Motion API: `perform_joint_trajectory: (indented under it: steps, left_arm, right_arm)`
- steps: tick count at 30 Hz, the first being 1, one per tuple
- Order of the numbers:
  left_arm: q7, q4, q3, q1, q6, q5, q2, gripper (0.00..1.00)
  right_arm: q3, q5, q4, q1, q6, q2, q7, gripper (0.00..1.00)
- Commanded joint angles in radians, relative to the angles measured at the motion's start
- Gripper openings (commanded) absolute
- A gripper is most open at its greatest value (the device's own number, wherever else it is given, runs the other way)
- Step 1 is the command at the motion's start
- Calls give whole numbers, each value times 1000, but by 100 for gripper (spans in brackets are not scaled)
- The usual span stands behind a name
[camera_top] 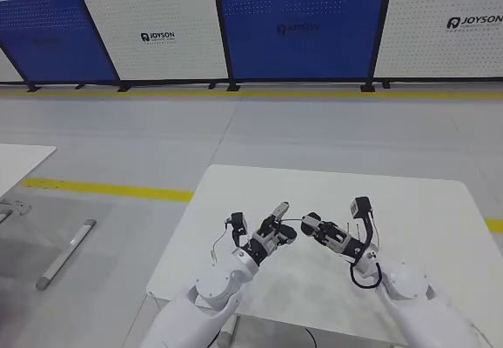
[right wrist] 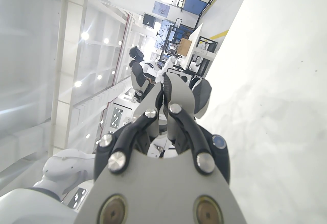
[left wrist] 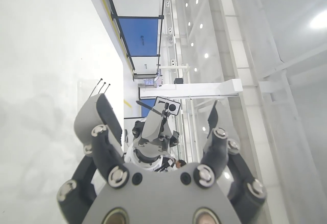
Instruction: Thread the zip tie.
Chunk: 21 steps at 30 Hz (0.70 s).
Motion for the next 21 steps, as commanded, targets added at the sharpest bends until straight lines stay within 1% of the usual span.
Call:
perform_joint_trajectory:
  steps: [1,2,4,5,7,8,9,11,12,15,18,20,21]
  left_arm:
    - [-5,-3,2,-1,3,0,-1,43]
    - [-5,-4,-1,-2,4,-1,-1,38]
    - [-4,-6,-3,-2,3,-2,-1,34]
    - [-5,-8,-4,-1,3,-2,-1,30]
    - [-7,-11,-7,1,2,0,-1,29]
    - [-8,-12,-8,2,1,1,-1,26]
    - [-10,-12,-9,4,0,2,-1,25]
    - [-13,-12,-9,7,0,8,0,25]
    - [-13,-12,-10,8,0,11,0,27]
    - [-19,-10,-12,8,-1,17,0,19]
    - [-23,-10,-13,9,-3,27,0,16]
    - [-26,-10,-13,10,-3,36,1,11]
    - [-27,-10,-14,10,-3,36,1,11]
  right_arm:
    - [0,0,0,0,0,0,0,0]
    - [0,0,0,0,0,0,0,0]
    - [0,0,0,0,0,0,0,0]
    - [0,0,0,0,0,0,0,0]
    - [0,0,0,0,0,0,0,0]
    - [0,0,0,0,0,0,0,0]
    - [0,0,0,0,0,0,0,0]
    - [0,0,0,0,0,0,0,0]
    - [0,0,0,0,0,0,0,0]
    - [0,0,0,0,0,0,0,0]
    - [0,0,0,0,0,0,0,0]
    - [0,0,0,0,0,0,0,0]
    - [0,0,0,0,0,0,0,0]
